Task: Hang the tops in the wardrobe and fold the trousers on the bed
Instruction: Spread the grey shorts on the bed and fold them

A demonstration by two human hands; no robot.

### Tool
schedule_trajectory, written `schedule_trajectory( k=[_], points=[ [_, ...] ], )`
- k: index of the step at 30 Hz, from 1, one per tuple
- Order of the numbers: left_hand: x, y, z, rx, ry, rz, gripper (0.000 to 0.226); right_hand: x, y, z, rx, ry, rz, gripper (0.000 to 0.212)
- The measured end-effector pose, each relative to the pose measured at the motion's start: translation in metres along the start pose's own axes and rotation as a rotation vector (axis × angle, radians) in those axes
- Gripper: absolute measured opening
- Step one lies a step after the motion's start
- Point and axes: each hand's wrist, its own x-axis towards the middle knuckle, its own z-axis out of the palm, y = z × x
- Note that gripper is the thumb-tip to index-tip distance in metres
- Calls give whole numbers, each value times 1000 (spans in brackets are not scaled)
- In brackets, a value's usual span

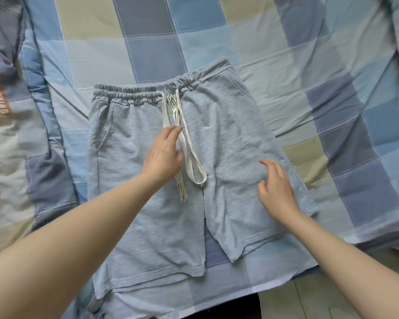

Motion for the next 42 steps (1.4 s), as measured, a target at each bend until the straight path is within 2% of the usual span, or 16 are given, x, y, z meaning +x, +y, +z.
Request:
schedule_trajectory(
  k=[3,6,8,12,14,16,19,22,24,25,26,28,31,35,39,42],
  points=[
    [-24,19,28,103,-162,189,56,14,50,-17,-21,34,351,58],
    [-39,45,65,166,-318,208,56,17,89,-26,80,-32,591,62],
    [-47,60,85,218,-395,127,57,13,100,-27,103,-141,564,60],
    [-54,107,115,271,-363,-144,52,0,119,-40,207,-398,451,38],
    [-52,132,123,230,-376,-284,47,-6,128,-50,239,-352,355,23],
    [-50,153,131,241,-411,-321,50,-15,133,-60,266,-228,309,14],
    [-40,192,143,225,-472,-270,65,-26,136,-75,192,-202,232,23],
    [-22,232,152,-21,-460,-429,74,-24,130,-89,46,-443,-89,35],
    [-13,238,154,-257,-400,-618,57,-23,114,-96,29,-642,-269,23],
    [-9,237,155,-309,-361,-671,42,-17,111,-100,-26,-666,-307,16],
    [-10,234,154,-309,-334,-687,31,-10,106,-103,-91,-614,-319,23],
    [-13,229,153,-280,-305,-644,25,17,98,-106,-150,-449,-284,32],
    [-27,224,153,-325,-280,-519,15,83,69,-96,4,-271,-116,26],
    [-48,207,151,-449,-322,-425,15,175,18,-59,82,-331,117,29],
    [-59,184,138,-583,-332,-459,11,232,-24,-27,190,-375,264,58],
    [-68,165,129,-637,-372,-459,9,254,-40,-19,292,-322,297,50]
  ],
)
